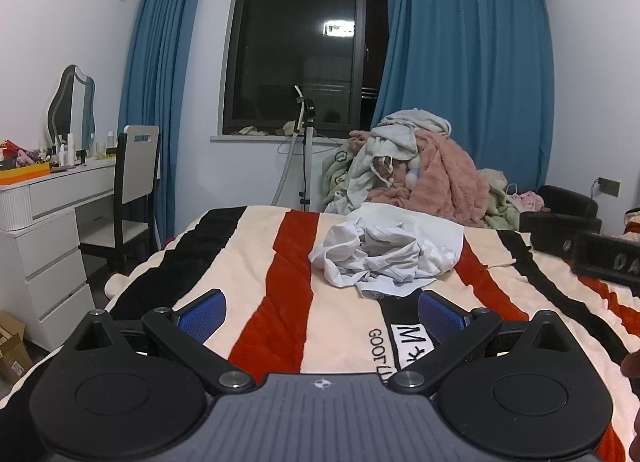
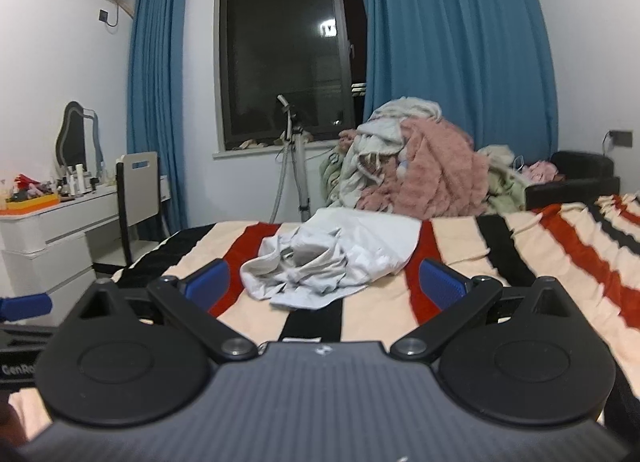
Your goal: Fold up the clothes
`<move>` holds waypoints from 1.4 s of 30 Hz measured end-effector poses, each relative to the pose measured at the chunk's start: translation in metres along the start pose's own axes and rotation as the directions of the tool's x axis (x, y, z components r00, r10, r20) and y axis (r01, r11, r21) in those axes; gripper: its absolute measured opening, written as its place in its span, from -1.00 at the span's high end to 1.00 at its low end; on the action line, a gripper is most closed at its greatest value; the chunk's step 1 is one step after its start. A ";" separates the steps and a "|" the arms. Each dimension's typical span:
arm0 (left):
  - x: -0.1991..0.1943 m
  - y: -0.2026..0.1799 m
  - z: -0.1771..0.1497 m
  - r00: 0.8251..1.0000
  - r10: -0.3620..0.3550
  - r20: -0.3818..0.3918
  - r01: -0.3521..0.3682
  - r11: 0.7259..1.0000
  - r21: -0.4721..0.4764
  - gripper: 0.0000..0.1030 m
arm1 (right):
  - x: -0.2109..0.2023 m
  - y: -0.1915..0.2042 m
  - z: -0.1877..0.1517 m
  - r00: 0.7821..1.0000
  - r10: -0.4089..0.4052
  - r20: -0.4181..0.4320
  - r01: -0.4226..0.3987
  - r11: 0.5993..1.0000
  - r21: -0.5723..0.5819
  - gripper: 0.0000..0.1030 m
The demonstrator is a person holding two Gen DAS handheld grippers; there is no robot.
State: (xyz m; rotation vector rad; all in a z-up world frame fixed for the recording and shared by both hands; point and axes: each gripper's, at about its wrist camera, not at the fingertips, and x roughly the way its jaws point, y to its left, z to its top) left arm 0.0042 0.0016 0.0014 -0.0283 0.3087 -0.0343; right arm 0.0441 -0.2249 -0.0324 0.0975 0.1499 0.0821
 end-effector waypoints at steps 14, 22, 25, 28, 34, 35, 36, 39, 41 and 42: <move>0.070 0.001 0.033 0.987 -0.069 -0.147 0.063 0.997 -0.045 -0.99 | 0.007 -0.007 0.127 0.994 -0.059 0.091 0.050 0.994 0.099 -1.00; 0.196 -0.009 0.045 0.961 -0.094 -0.260 0.084 0.995 -0.051 -0.86 | 0.050 -0.045 0.081 0.993 -0.118 -0.001 0.117 0.984 0.135 -1.00; 0.261 -0.010 0.041 0.956 -0.074 -0.283 0.053 0.995 -0.078 -0.75 | 0.074 -0.059 0.038 0.991 -0.112 -0.067 0.119 0.986 0.117 -1.00; 0.322 -0.009 0.037 0.957 -0.046 -0.288 0.017 0.994 -0.104 -0.64 | 0.099 -0.069 0.000 0.987 -0.111 -0.118 0.122 0.989 0.088 -1.00; 0.408 -0.009 0.031 0.956 0.033 -0.292 -0.055 0.996 -0.068 0.59 | 0.160 -0.082 -0.042 0.975 -0.102 -0.200 0.122 0.988 0.093 -1.00; 0.414 -0.006 0.032 0.959 0.041 -0.280 -0.060 0.996 -0.060 0.82 | 0.165 -0.082 -0.044 0.977 -0.106 -0.186 0.124 0.988 0.090 -1.00; 0.415 -0.003 0.035 0.965 0.040 -0.259 -0.058 0.996 -0.063 0.92 | 0.169 -0.082 -0.045 0.979 -0.110 -0.172 0.127 0.988 0.087 -1.00; 0.392 0.010 0.049 0.988 -0.025 -0.152 0.007 0.993 -0.117 0.94 | 0.180 -0.081 -0.049 0.982 -0.131 -0.134 0.141 0.988 0.067 -1.00; 0.365 0.011 0.061 0.993 -0.075 -0.093 0.065 0.992 -0.107 0.95 | 0.182 -0.084 -0.047 0.983 -0.144 -0.114 0.153 0.986 0.069 -1.00; 0.348 0.010 0.065 0.993 -0.100 -0.070 0.092 0.991 -0.101 0.95 | 0.179 -0.084 -0.047 0.984 -0.148 -0.104 0.156 0.985 0.076 -1.00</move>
